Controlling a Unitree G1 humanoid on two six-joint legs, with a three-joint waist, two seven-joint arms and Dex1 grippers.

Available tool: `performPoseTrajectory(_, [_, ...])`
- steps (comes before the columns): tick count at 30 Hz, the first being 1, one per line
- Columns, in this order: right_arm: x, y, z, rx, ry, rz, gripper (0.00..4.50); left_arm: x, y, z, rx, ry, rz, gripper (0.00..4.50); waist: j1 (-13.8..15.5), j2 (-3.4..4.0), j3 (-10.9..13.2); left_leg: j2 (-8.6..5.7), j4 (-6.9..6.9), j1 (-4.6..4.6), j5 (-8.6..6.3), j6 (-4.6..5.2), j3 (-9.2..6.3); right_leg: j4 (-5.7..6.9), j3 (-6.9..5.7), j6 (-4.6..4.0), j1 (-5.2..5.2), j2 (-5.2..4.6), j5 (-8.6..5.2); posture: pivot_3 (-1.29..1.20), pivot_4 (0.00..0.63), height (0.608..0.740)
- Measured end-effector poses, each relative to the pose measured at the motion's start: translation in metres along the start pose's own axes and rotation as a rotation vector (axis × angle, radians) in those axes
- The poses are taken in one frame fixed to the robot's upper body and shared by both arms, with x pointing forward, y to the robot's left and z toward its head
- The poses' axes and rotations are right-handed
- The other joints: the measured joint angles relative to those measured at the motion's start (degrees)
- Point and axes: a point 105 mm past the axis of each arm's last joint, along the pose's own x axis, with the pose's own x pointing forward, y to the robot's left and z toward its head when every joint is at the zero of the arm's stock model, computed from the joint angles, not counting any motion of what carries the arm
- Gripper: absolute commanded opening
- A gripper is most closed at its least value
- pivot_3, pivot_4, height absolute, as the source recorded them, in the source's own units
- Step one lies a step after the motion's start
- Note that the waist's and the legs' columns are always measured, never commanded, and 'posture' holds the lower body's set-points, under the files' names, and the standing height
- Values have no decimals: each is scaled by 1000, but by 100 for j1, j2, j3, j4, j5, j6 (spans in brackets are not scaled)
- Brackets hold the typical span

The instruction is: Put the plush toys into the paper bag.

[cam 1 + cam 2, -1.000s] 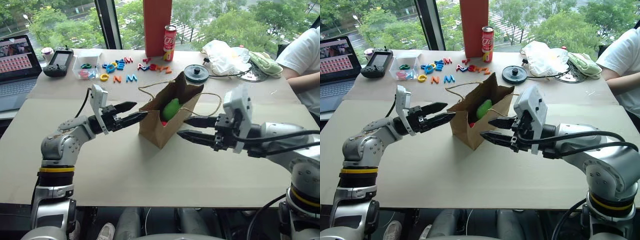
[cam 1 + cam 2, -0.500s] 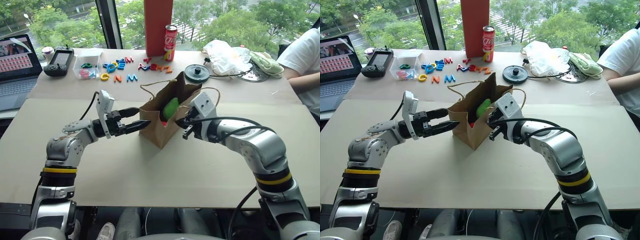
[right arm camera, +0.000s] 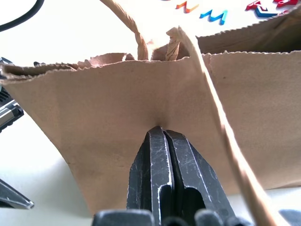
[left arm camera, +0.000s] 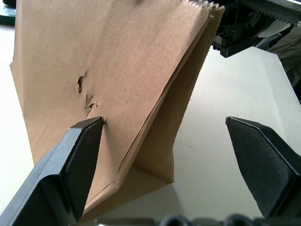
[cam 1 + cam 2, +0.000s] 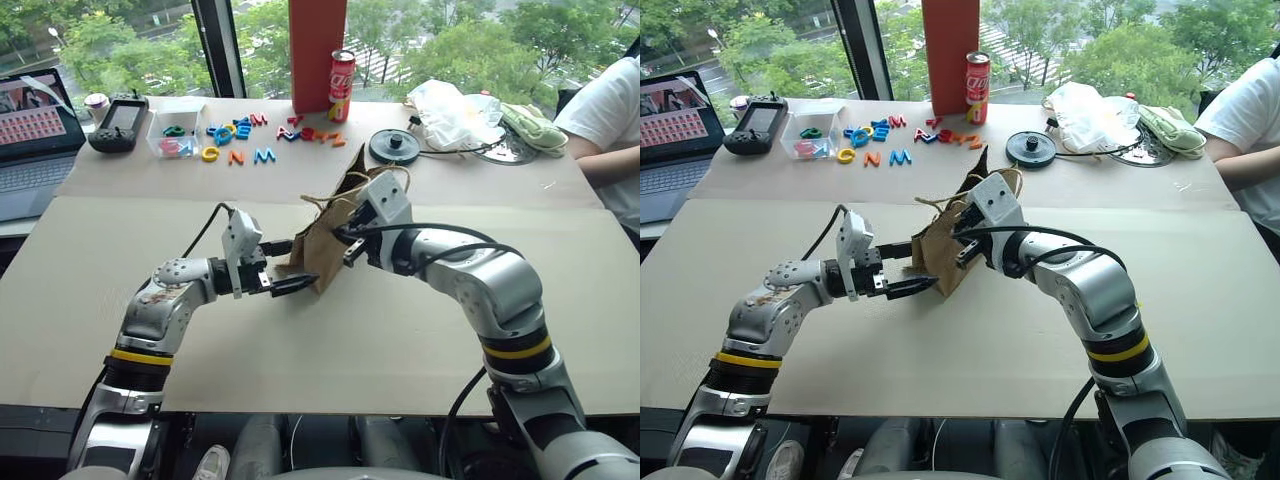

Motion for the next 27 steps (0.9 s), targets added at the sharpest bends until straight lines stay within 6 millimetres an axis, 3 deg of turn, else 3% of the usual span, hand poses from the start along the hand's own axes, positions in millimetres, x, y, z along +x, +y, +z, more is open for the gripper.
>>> performPoseTrajectory(14, [4,4,-1,9,1,7,56,25,14,1,49,-97,225,4464,-3,0,0,0,-1,1,0,0,-1,2,-1,0,0,0,0,0,150,739])
performPoseTrajectory(17, [4,4,-1,10,1,8,0,27,15,1,60,-102,249,3872,-2,0,0,0,-1,1,0,0,-1,2,0,0,0,-1,0,0,150,739])
performPoseTrajectory(23, [5,5,0,13,-1,10,0,29,20,-2,61,-110,294,1626,-1,0,0,0,-1,0,0,0,-1,2,-1,0,0,-1,0,0,150,739])
performPoseTrajectory(27, [5,5,0,13,-2,12,0,31,22,-4,50,-111,311,370,-1,0,0,-1,-1,1,0,0,-1,2,-1,0,0,-1,0,0,150,739])
